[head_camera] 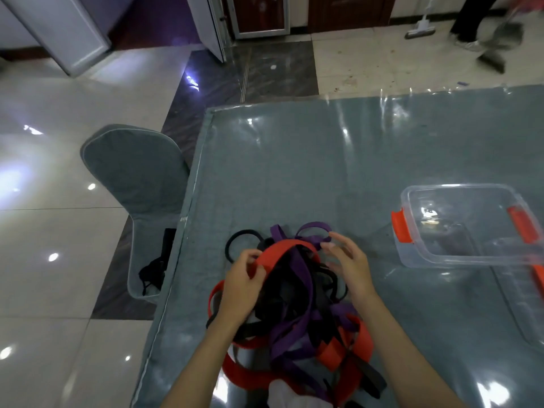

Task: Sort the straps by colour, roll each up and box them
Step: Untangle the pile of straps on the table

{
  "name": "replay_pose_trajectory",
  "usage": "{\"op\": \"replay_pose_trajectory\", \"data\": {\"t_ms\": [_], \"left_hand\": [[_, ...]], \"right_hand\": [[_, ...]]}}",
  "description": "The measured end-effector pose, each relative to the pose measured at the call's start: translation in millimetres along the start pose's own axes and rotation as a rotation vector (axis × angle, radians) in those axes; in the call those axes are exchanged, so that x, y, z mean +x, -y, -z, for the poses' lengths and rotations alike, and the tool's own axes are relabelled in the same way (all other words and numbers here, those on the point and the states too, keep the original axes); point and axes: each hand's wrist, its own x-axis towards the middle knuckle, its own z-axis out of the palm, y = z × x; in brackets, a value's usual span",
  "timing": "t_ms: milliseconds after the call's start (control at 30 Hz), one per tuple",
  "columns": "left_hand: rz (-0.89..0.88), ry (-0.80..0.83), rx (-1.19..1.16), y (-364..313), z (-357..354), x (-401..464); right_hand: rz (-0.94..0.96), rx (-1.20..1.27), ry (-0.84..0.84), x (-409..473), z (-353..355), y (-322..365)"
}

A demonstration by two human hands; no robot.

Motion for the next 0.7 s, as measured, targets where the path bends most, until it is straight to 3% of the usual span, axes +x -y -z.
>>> {"op": "replay_pose_trajectory", "data": {"t_ms": [100,200,333,533,633,700], "left_hand": [[0.133,-0.151,-0.067,4.4,10.4,11.6],[0.215,-0.17,-0.002,13.8,19.8,17.8],[0.174,0.059,0.14,20.4,16.8,13.2],[0.045,0.386,0.176,13.6,6.8,18.6],[-0.03,0.472,0.23,6.9,0.1,30.0],[-0.05,0.421,0.243,5.4,-8.1,38.1]], "right_hand": [[0.091,-0.131,0.036,6.0,3.6,0.3],[0.118,-0.375,-0.013,9.5,11.2,-15.3],[0.101,-0.598,0.03,7.3,15.5,-32.4],[0.094,-0.543,0.064,11.1,10.2,-27.2],[0.087,-0.78,0.15,20.1,7.6,-28.8],[0.052,-0.863,0.201,24.8,4.9,-32.5]]}}
